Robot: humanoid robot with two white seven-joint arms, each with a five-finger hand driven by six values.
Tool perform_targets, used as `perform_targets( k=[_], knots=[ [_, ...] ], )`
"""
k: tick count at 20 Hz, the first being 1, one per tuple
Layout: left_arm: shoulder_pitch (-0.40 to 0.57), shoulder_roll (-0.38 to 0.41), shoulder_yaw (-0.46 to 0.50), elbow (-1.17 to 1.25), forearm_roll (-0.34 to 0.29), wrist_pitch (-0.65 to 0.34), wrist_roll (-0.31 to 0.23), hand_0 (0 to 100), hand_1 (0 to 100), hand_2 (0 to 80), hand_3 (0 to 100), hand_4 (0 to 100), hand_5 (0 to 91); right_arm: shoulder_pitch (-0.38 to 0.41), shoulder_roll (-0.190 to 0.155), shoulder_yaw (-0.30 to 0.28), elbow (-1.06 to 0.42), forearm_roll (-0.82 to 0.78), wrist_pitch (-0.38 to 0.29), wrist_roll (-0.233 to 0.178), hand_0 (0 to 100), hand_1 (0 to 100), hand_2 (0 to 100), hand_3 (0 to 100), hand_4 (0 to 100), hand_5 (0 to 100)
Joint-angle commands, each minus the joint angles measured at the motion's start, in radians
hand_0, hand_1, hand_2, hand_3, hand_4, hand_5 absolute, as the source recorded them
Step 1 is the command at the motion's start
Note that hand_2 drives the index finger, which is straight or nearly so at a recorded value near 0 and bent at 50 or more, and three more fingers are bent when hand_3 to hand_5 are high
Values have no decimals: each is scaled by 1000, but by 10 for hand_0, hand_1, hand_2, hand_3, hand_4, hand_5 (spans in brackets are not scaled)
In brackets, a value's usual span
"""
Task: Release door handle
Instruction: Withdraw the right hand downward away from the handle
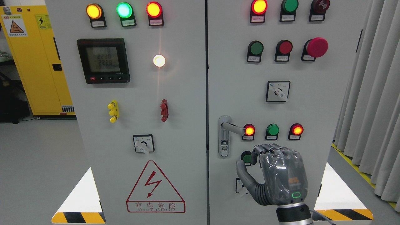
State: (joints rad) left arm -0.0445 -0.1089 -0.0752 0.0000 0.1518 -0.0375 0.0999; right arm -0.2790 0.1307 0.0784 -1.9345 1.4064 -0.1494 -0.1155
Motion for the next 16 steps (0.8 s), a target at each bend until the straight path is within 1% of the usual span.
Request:
perform_targets(
  k=[1, 2, 3, 4, 5, 6, 8, 10, 13, 16],
  knots=[
    [0, 0, 0, -12, 0, -1, 0, 120, 556, 0, 0, 0, 0, 29, 3, -170, -67, -78, -88, -13, 498, 426, 300, 393, 473, 386],
    [0, 0, 0, -12, 0, -1, 0, 120, 556, 0, 0, 0, 0, 29, 4, -178, -69, -81, -102, -19, 501, 419, 165, 219, 265, 153],
    [0, 0, 0, -12, 0, -1, 0, 120, 556, 0, 0, 0, 0, 29, 6, -181, -69, -90, -113, -29, 501, 419, 165, 219, 265, 153],
    [0, 0, 0, -12, 0, -1, 0, 120, 556, 0, 0, 0, 0, 29, 6, -180, -69, -116, -121, -36, 508, 417, 145, 192, 225, 110],
    [0, 0, 0, -12, 0, -1, 0, 120, 556, 0, 0, 0, 0, 31, 4, -177, -69, -148, -125, -39, 515, 412, 79, 94, 93, 0],
    [0, 0, 0, -12, 0, -1, 0, 120, 556, 0, 0, 0, 0, 31, 1, -169, -69, -176, -125, -39, 515, 412, 79, 94, 93, 0],
    [0, 0, 0, -12, 0, -1, 0, 120, 556, 0, 0, 0, 0, 29, 1, -166, -67, -190, -128, -41, 536, 403, 8, 15, 0, 0],
    [0, 0, 0, -12, 0, -1, 0, 120, 556, 0, 0, 0, 0, 31, 1, -164, -66, -190, -133, -41, 549, 401, 0, 0, 0, 0],
    [0, 0, 0, -12, 0, -1, 0, 120, 556, 0, 0, 0, 0, 57, 1, -149, -67, -190, -134, -47, 567, 392, 0, 0, 0, 0],
    [0, 0, 0, -12, 0, -1, 0, 120, 556, 0, 0, 0, 0, 58, 1, -144, -67, -190, -134, -47, 581, 383, 0, 0, 0, 0]
  ],
)
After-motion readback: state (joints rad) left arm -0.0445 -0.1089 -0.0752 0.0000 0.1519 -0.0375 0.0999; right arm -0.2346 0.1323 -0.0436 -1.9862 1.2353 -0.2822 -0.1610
